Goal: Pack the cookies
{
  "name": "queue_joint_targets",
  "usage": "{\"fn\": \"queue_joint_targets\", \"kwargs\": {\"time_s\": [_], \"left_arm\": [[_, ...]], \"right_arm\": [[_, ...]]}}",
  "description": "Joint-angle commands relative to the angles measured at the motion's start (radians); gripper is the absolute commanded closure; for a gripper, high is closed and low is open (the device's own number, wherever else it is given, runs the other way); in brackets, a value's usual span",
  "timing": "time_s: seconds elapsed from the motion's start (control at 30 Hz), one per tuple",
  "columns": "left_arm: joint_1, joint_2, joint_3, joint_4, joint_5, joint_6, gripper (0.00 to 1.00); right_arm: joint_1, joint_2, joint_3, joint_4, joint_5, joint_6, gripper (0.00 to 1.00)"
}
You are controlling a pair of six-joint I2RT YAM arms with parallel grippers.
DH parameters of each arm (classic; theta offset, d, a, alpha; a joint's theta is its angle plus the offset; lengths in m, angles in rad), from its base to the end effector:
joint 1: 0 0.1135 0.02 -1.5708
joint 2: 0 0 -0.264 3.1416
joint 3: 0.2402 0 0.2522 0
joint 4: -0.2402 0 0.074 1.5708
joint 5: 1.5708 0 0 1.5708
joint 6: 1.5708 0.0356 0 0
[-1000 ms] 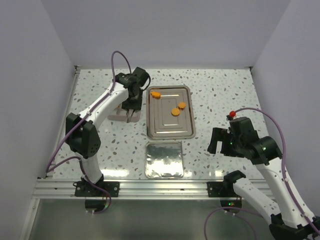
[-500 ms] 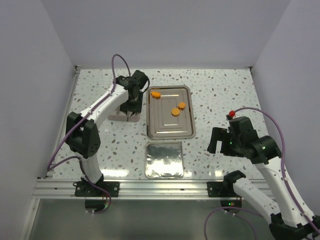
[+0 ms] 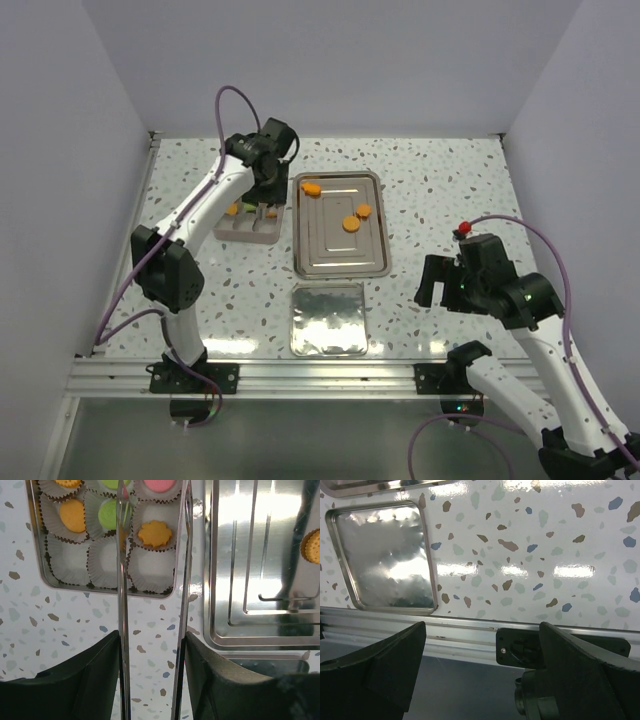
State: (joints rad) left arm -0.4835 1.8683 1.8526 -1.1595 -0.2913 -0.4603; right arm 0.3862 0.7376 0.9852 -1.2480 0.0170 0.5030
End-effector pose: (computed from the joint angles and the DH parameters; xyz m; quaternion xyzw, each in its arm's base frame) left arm 0.3455 -0.1699 0.3223 -0.0173 0.9704 0.0384 0.2379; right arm 0.0990 0.0396 0.3170 0.0584 0.9578 0.1136 0.2575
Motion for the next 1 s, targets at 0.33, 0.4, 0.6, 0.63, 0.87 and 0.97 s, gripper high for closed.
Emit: {"fn": "queue_joint_targets", "kwargs": {"time_s": [0.33, 0.4, 0.6, 0.63, 0.87, 0.97], "left_arm": [[-0.003, -0.167, -0.015, -0.025, 0.050, -0.046, 0.44], [-0.029, -0.184, -0.021, -0.020, 0.053, -0.061, 0.44], [-0.174, -0.179, -0.026, -0.017, 0.027, -0.130, 0.44], [-0.193, -0.175, -0.027, -0.017, 0.021, -0.149, 0.45], [-0.296, -0.199, -0.108, 0.033, 0.030, -0.198, 0.45], [-0.334, -0.196, -0.147, 0.061, 0.043, -0.218, 0.45]], "right_arm": [[0.005, -0.006, -0.028, 0.032, -0.042, 0.031, 0.02], [0.005, -0.026, -0.033, 0.019, -0.048, 0.037, 0.02], [0.005, -0.083, -0.051, -0.025, -0.061, 0.065, 0.02], [0.005, -0.093, -0.057, -0.034, -0.066, 0.071, 0.02], [0.005, -0.144, -0.060, -0.066, -0.078, 0.089, 0.02], [0.005, -0.142, -0.014, -0.116, -0.078, 0.091, 0.02]]}}
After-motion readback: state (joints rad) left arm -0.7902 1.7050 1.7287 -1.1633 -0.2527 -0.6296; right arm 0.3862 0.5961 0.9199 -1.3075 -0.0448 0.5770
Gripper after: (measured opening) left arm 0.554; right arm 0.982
